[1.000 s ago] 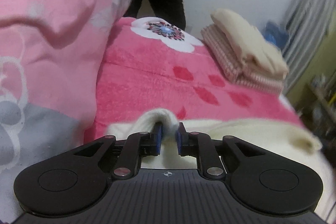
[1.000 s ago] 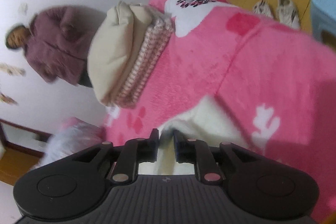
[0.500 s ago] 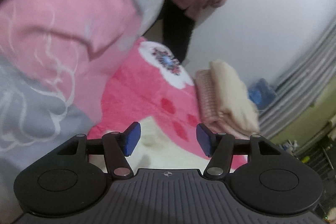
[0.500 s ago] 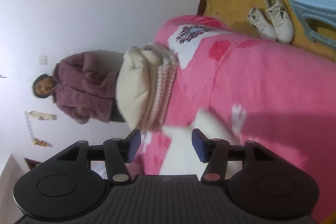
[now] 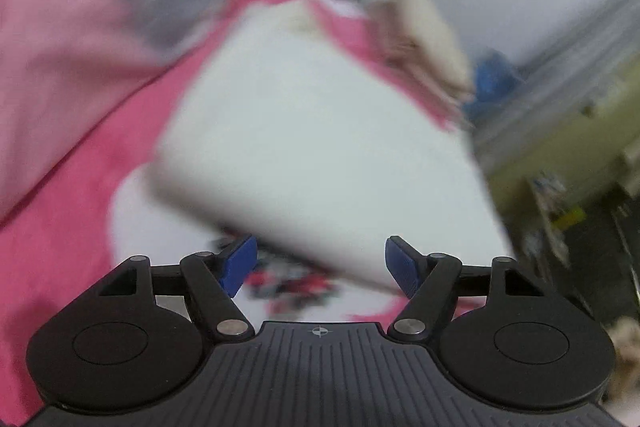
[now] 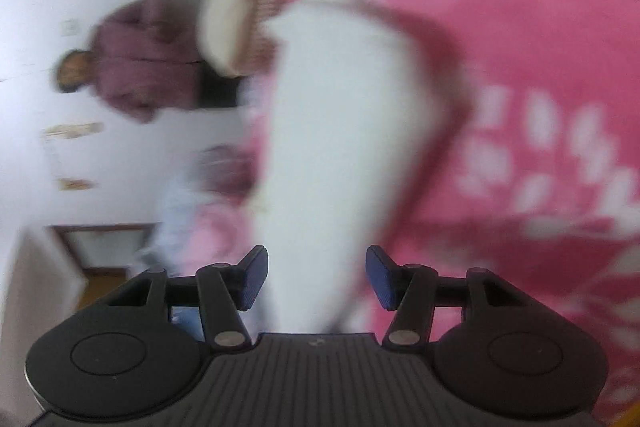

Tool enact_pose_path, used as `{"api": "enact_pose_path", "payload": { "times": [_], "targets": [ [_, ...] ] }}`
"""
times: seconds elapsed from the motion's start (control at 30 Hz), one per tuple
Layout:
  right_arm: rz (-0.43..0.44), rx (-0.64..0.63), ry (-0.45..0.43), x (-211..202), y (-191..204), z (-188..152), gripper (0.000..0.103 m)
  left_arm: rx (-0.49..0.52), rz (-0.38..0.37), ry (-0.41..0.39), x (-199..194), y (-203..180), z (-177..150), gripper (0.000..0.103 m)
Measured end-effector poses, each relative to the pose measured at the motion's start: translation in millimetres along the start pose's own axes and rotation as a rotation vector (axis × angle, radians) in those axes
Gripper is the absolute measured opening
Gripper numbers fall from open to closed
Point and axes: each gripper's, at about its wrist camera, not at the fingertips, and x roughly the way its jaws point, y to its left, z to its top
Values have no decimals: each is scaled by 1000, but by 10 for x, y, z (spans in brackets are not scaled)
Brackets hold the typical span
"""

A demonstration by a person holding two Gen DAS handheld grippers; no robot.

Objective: Fold clothes

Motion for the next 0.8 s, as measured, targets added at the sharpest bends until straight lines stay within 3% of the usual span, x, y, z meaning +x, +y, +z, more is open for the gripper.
{"api": "enact_pose_path", "payload": {
  "times": [0.07,0.23,0.4,0.53,0.6,0.63,0.73,0.8],
  "targets": [
    [-48,-18,-69,5,-66,36,56,-71,0,1,112,165,1,72],
    [16,43,-190,8,-159,185,56,-198,-62,-84,232,373,96,72],
    [41,80,-238,162,-208,312,55,-228,-61,-157,333,419,207,66],
    [2,26,-263,291,-138,340,50,-222,-25,-187,383,368,246,46],
    [-27,4,-276,293,-115,329,40,-215,-14,-203,361,337,245,26],
    [-41,-5,-284,293,-104,324,38,-199,-16,-212,345,303,248,22],
    [-61,-63,-292,228,-17,270,27,-140,-37,-247,205,169,269,16],
    [-44,-119,-282,119,65,211,21,-140,-96,-254,74,140,276,13]
  ]
}}
